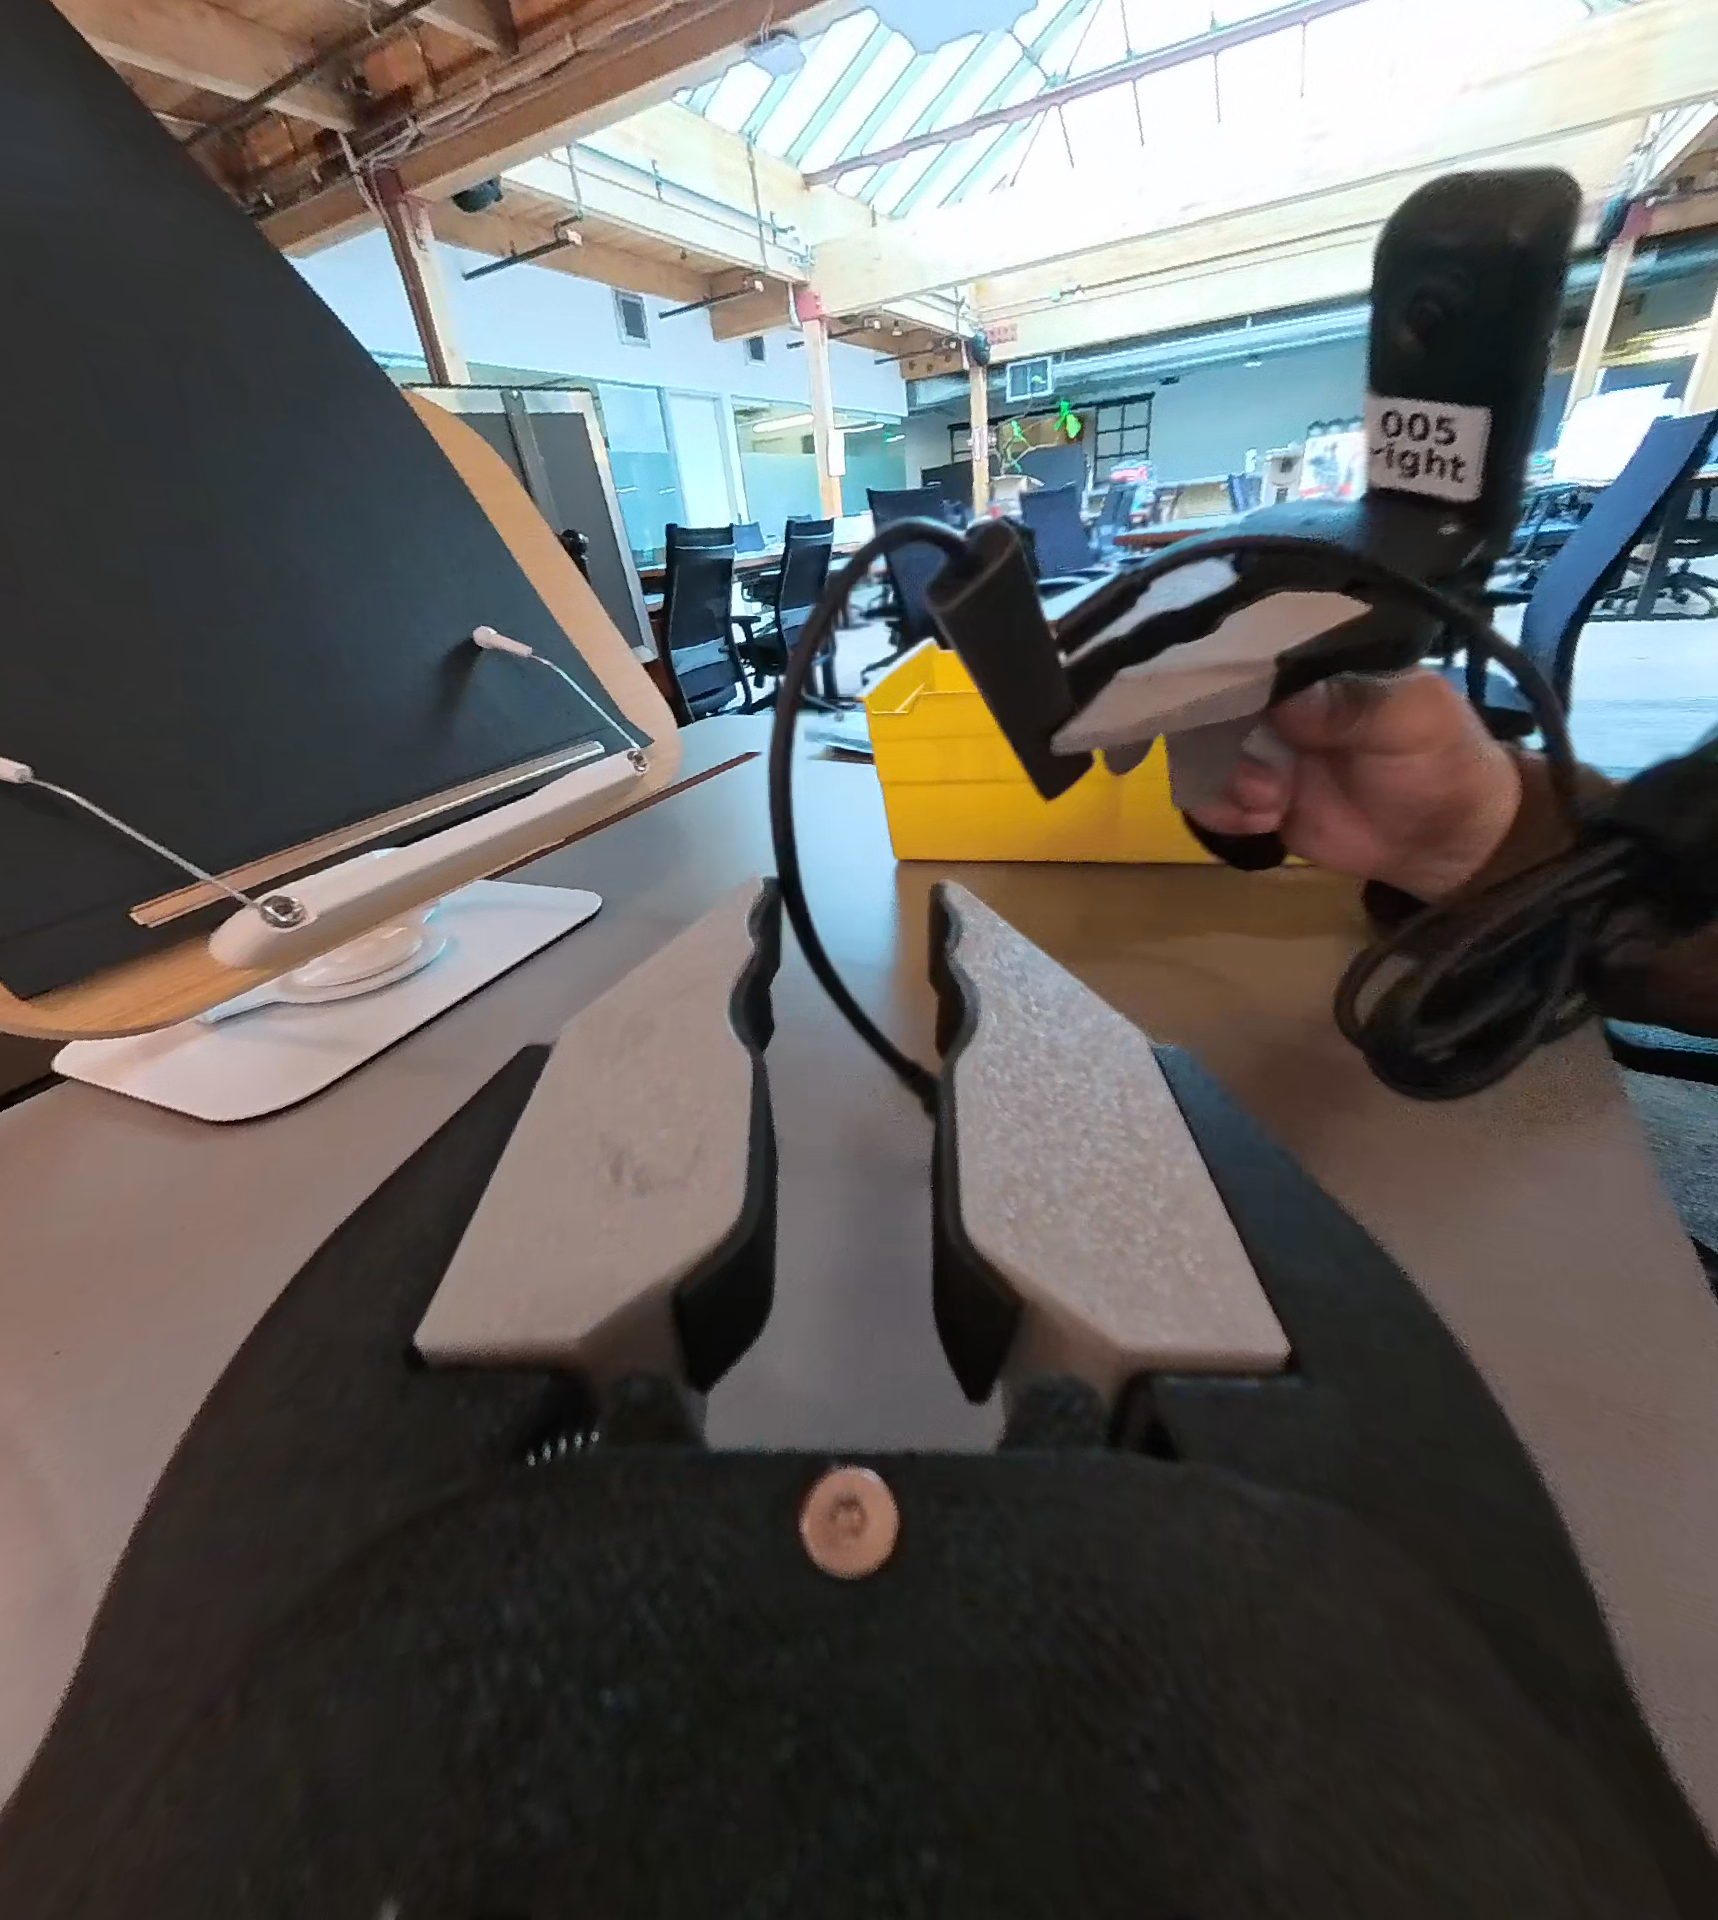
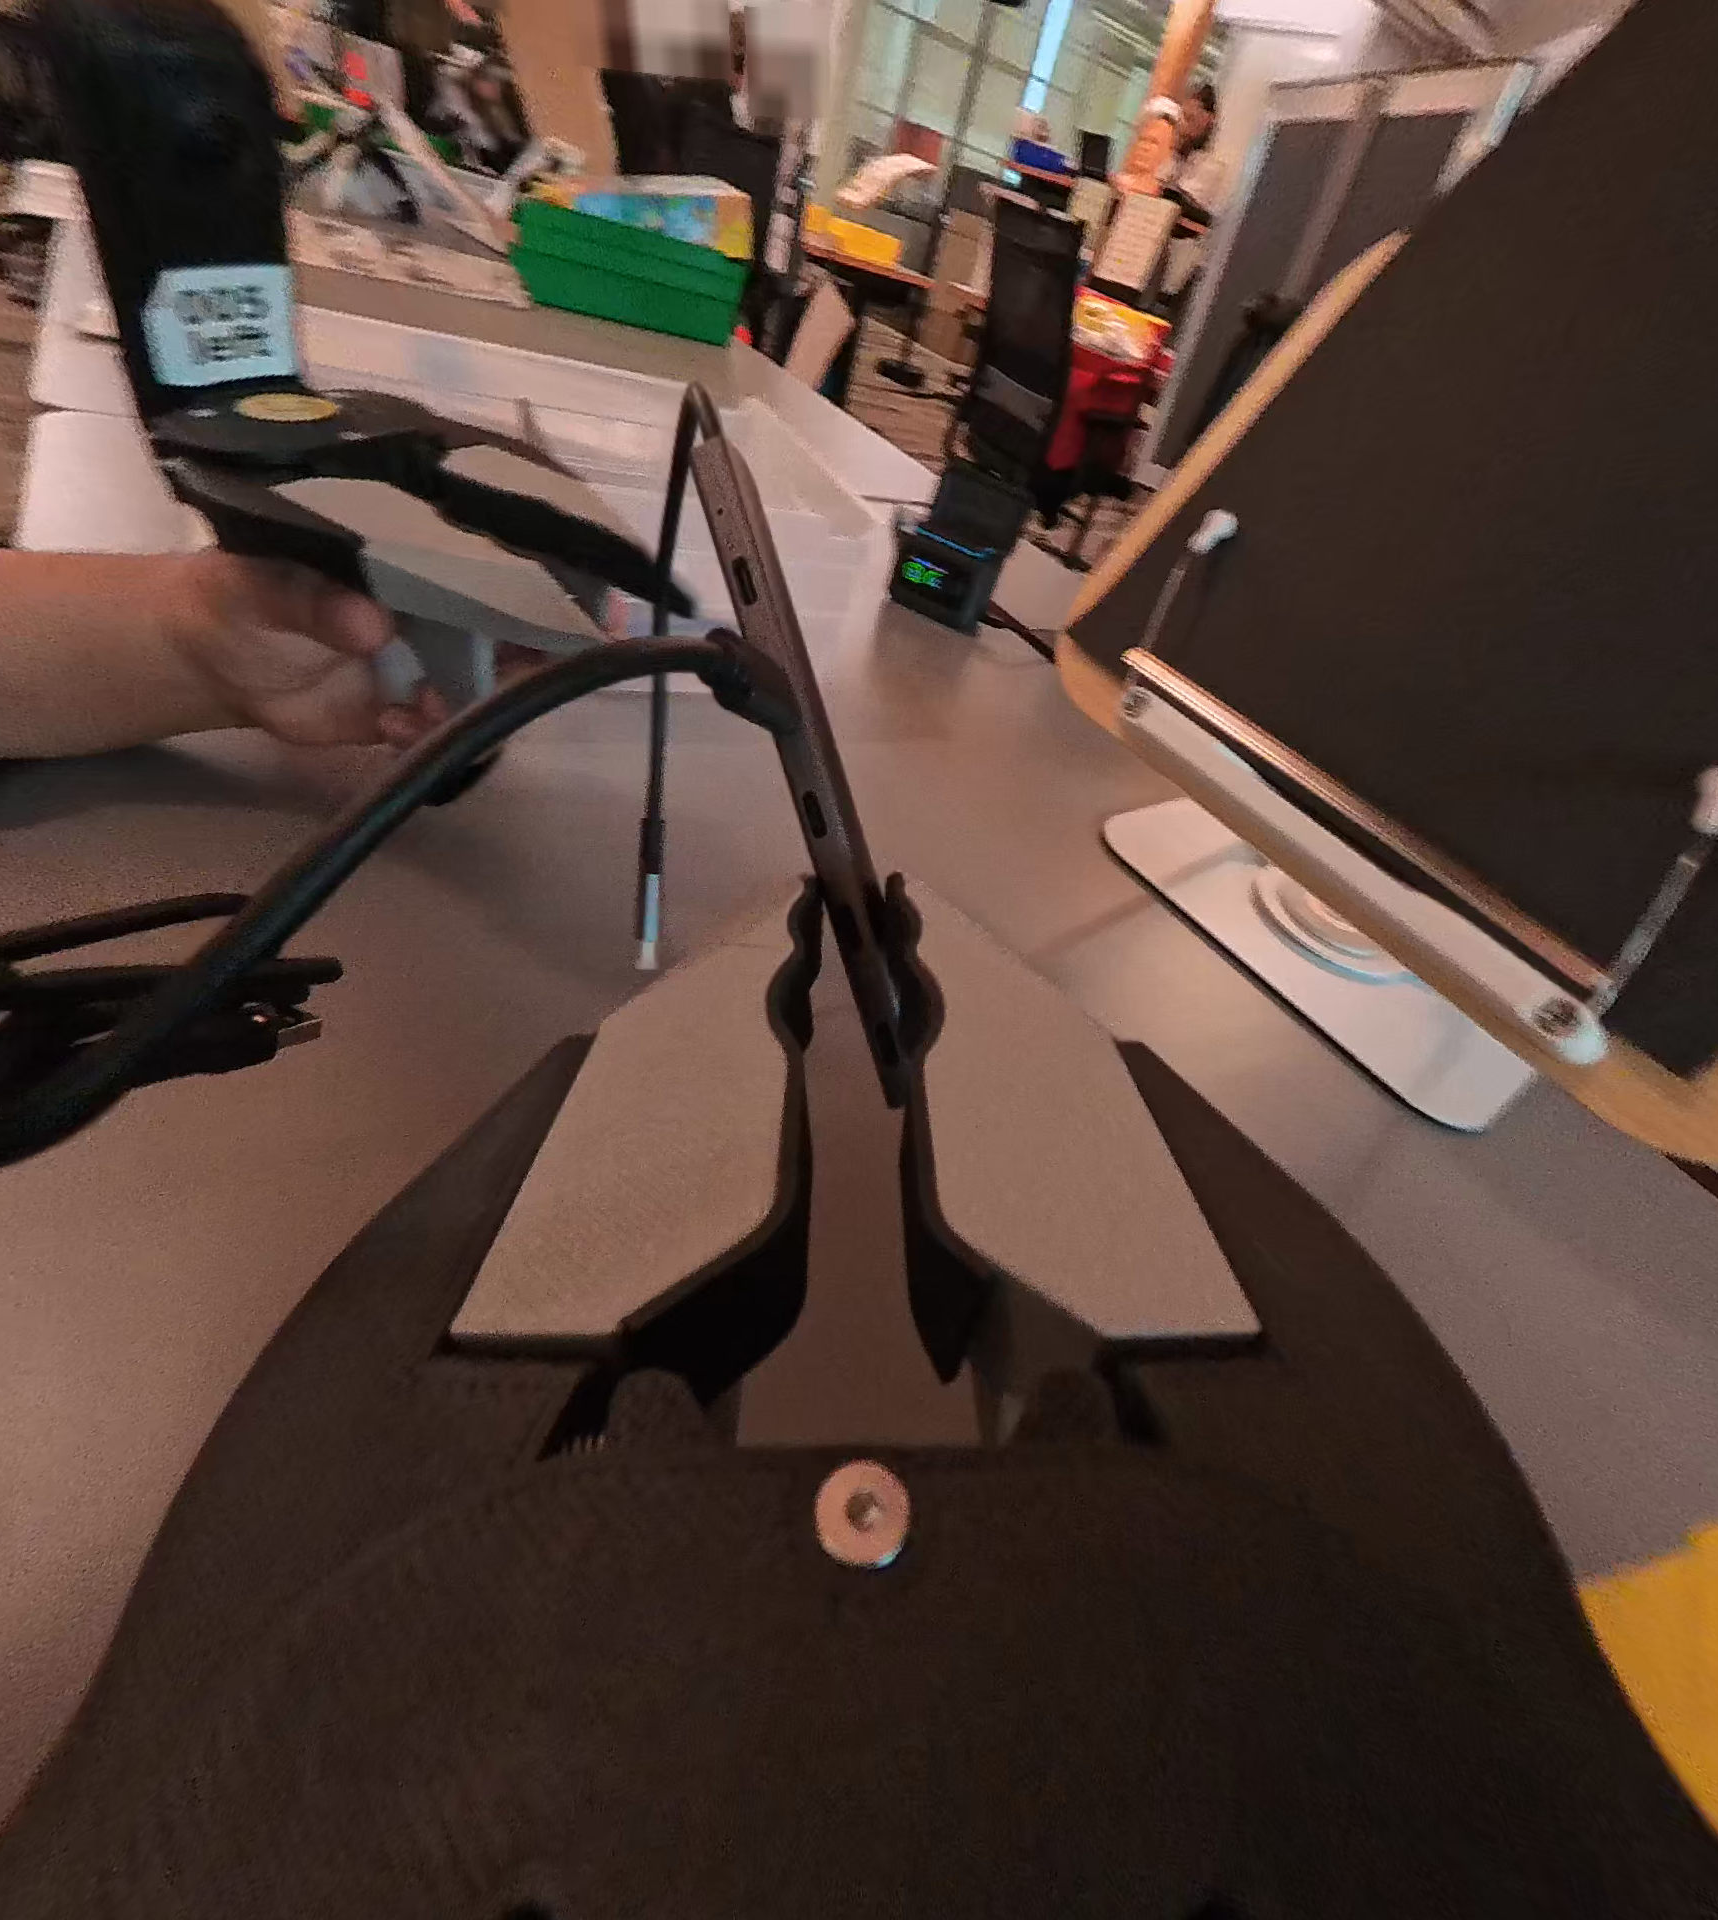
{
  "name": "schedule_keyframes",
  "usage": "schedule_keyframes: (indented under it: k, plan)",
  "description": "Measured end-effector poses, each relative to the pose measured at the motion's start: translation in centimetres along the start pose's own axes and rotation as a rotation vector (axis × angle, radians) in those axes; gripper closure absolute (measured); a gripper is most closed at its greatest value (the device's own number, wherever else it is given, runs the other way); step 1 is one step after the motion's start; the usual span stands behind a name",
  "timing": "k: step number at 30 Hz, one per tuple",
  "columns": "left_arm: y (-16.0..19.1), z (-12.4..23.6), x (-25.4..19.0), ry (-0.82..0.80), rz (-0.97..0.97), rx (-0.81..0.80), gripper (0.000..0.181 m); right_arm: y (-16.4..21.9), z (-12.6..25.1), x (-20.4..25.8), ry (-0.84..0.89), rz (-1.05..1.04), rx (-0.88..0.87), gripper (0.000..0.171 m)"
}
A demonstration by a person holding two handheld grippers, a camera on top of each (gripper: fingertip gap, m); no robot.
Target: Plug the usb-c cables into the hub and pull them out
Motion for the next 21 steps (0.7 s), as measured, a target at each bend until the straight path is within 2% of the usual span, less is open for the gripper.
schedule_keyframes:
  k: [5, 12, 17, 21]
  plan:
    - [0.2, 0.0, 0.9, -0.056, 0.018, 0.023, 0.163, -2.6, 3.7, -2.0, 0.091, -0.111, -0.036, 0.163]
    - [0.4, -0.4, 0.7, -0.042, 0.043, 0.043, 0.163, -6.7, 13.8, -9.3, 0.202, -0.223, -0.074, 0.163]
    - [0.8, -0.8, 0.4, -0.049, 0.026, 0.078, 0.164, -7.1, 20.8, -15.9, 0.266, -0.316, 0.061, 0.164]
    - [1.2, -1.1, 0.2, -0.046, 0.019, 0.102, 0.164, -4.9, 23.1, -18.7, 0.143, -0.432, 0.211, 0.163]
Point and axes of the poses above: each gripper's, where its closed fingertips meet, z back along the fingers, y out of its underside, x = y × z across the jaws, the point moved 3 cm from there along z, back along the fingers, and after that the axes turned 11 degrees about x, right-handed, at the moved point
